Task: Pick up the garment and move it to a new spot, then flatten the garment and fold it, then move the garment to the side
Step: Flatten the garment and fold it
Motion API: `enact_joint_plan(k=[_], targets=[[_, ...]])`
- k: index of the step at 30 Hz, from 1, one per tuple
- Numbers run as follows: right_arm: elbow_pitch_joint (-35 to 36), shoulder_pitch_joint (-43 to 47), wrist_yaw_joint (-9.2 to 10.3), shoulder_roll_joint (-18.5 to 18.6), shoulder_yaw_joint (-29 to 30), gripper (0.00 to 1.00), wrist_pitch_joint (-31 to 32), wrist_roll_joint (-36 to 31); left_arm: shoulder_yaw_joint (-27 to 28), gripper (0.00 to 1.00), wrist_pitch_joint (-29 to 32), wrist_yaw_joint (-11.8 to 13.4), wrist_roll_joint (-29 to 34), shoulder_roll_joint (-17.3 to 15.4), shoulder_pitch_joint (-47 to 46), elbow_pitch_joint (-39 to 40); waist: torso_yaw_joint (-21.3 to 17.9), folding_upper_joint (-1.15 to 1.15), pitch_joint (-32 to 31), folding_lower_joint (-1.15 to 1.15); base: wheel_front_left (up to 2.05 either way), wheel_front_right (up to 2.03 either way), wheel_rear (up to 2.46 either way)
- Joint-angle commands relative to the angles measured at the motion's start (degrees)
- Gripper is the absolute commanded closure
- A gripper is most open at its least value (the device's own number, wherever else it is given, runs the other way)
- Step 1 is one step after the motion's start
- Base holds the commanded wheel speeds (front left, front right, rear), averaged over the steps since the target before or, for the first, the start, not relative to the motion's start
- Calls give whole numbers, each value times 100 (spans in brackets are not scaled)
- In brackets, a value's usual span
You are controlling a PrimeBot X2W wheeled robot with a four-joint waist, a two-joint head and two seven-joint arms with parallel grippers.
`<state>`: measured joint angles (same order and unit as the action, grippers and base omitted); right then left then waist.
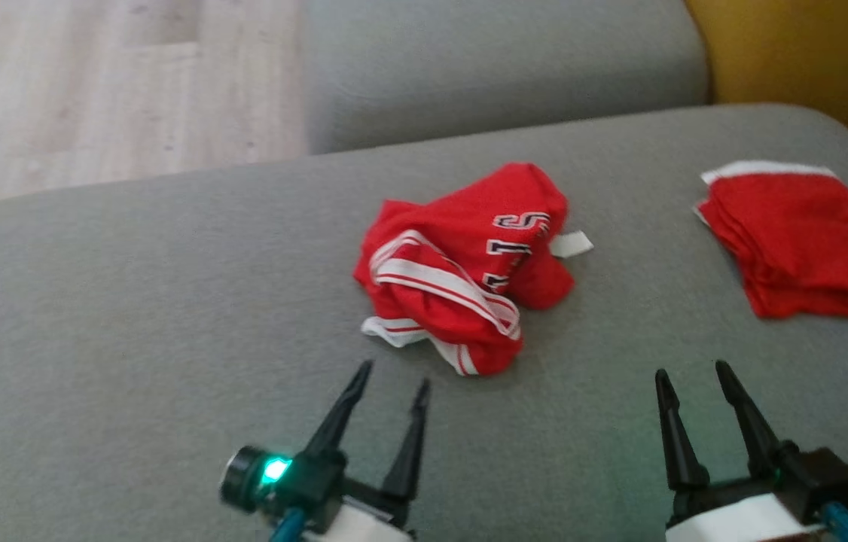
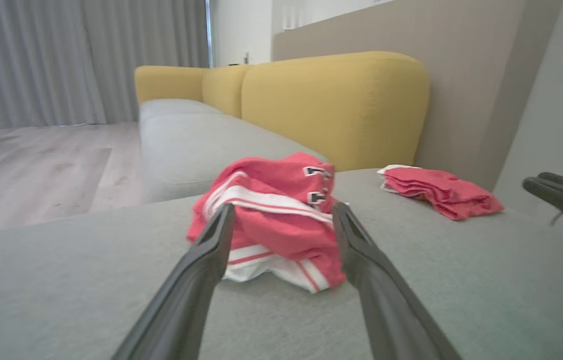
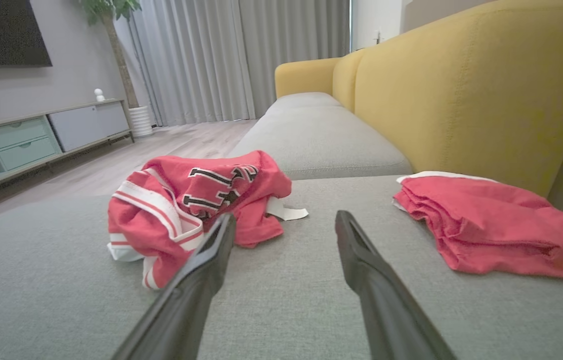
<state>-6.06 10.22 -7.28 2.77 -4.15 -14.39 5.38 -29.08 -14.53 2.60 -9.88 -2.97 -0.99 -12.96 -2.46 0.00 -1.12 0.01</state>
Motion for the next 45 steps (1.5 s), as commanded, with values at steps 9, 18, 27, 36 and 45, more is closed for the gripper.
enact_joint_plan(k=[9, 18, 27, 36, 45], targets=[[324, -695, -21, 168, -270, 0, -61, -64, -1146, 0, -47, -177, -1033, 9, -1675, -935, -900, 0, 992, -1, 0, 0, 0], [314, -983, -21, 164, -339, 0, -61, -36, -1888, 0, -47, -44, -2155, 9, -2678, -1886, -1174, 0, 1345, -1, 0, 0, 0], [282, -1076, -21, 136, -401, 0, -61, -23, -2060, 10, -47, 309, -2495, 9, -3330, -2524, -1358, 0, 1476, -1, 0, 0, 0], [200, -1020, -21, 100, -416, 0, -61, -18, -1897, 100, -47, -106, -2475, 9, -3709, -2329, -1525, 0, 1128, -1, 0, 0, 0], [162, -735, -21, 51, -480, 0, -61, -7, -1433, 100, -47, -618, -1841, 1, -5793, -2164, -1519, 0, 446, -1, 0, 0, 0]])
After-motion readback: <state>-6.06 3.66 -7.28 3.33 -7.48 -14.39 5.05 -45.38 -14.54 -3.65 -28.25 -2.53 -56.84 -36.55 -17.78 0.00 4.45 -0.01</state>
